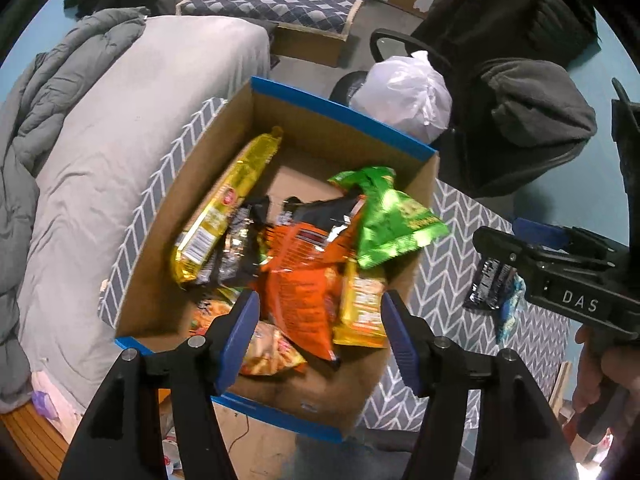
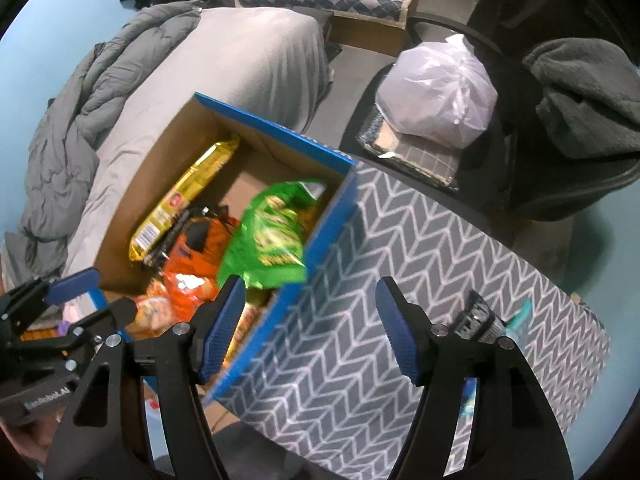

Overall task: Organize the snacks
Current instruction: 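Move both tools back over the black and teal packets on the table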

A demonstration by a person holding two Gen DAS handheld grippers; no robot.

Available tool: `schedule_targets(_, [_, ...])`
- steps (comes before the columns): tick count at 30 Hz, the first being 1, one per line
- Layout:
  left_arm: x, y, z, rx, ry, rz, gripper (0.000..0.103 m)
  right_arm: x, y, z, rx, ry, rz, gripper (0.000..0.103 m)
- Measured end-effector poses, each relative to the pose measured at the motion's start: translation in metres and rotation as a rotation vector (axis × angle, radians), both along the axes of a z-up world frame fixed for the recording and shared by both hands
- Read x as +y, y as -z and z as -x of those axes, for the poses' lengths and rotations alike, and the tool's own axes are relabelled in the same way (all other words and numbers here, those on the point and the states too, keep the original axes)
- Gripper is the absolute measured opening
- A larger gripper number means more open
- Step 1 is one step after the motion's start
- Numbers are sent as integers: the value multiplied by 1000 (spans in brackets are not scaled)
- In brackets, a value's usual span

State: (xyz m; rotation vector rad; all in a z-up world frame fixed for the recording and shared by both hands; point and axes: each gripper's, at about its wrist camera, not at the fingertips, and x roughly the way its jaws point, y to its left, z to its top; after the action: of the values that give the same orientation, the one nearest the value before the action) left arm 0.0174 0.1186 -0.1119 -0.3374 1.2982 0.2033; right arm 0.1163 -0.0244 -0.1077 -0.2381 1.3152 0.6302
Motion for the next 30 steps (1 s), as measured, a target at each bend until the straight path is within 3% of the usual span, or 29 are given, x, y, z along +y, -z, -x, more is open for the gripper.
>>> schedule_targets(7, [-34, -2, -6, 7, 41, -1, 65, -35, -2, 4, -22, 12, 16, 74])
schedule_targets(18, [-89, -3, -20, 14, 118, -10, 75, -84, 1, 6, -17, 49, 21, 75])
schedule_targets(30, [-151, 11, -42, 48, 230, -4, 76, -151, 21, -6, 19, 118, 29, 75])
